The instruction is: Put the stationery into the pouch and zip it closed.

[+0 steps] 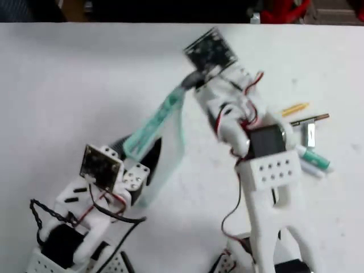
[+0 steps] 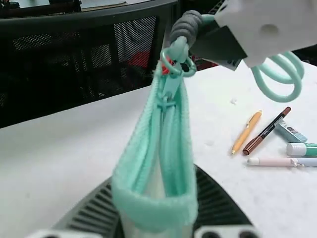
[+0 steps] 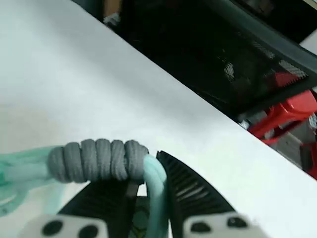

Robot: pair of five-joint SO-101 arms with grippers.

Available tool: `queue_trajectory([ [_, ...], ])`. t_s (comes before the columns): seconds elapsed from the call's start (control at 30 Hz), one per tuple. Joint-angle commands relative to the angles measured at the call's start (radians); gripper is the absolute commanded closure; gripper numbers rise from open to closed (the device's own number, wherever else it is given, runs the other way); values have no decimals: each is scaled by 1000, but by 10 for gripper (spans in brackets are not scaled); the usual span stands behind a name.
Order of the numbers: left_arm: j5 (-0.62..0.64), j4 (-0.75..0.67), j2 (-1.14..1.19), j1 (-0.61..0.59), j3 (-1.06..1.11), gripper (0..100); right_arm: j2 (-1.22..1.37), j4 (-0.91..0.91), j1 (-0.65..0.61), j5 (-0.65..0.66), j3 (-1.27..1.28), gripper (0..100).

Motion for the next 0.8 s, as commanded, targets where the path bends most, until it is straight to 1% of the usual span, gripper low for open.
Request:
queue_trajectory([
  [0.0, -8, 20, 12, -8, -20, 898, 33, -62, 88, -5, -14, 979],
  [0.13, -8, 20, 12, -8, -20, 898, 48, -61, 91, -12, -14, 980],
  [0.27, -8, 20, 12, -8, -20, 898, 21, -67, 61, -12, -14, 980],
  [0.43, -8, 20, 12, -13, -20, 898, 87, -82, 116, -12, -64, 980],
  [0.57, -9, 20, 12, -15, -18, 898, 111, 19, 117, -12, -106, 980],
  [0.7, -9, 20, 12, -16, -17, 898, 114, 35, 130, -12, -141, 980],
  [0.77, -9, 20, 12, -16, -15, 897, 102, 85, 119, -12, -144, 971],
])
